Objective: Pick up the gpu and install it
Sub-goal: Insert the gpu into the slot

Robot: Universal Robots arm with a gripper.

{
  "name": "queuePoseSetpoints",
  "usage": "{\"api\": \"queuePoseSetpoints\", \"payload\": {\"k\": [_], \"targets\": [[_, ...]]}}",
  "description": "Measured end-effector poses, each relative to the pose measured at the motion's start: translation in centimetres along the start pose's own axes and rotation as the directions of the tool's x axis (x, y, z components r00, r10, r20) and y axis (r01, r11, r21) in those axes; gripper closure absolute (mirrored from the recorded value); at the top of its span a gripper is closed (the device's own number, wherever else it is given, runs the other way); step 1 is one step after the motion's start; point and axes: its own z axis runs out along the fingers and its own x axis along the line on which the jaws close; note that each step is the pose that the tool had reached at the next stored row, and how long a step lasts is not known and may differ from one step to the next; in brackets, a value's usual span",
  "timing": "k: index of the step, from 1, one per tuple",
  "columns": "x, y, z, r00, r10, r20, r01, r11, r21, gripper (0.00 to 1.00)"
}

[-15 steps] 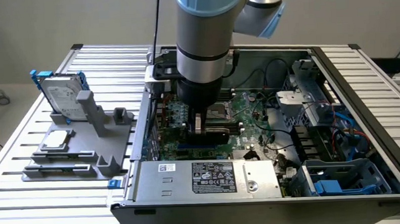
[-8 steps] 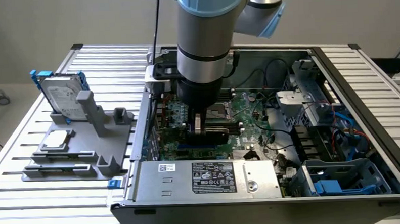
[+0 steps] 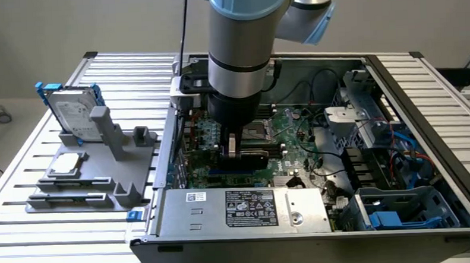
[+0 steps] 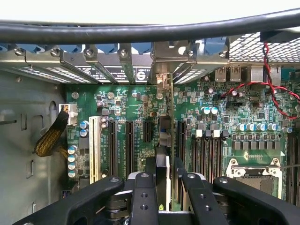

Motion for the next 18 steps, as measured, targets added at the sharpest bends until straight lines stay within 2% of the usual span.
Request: {"api": "queuePoseSetpoints", "payload": {"k": [18], "targets": [[0.13,-0.06,0.25,1.0000,0.000,-0.0003,0.000,1.0000,-0.0002,0.74]]}}
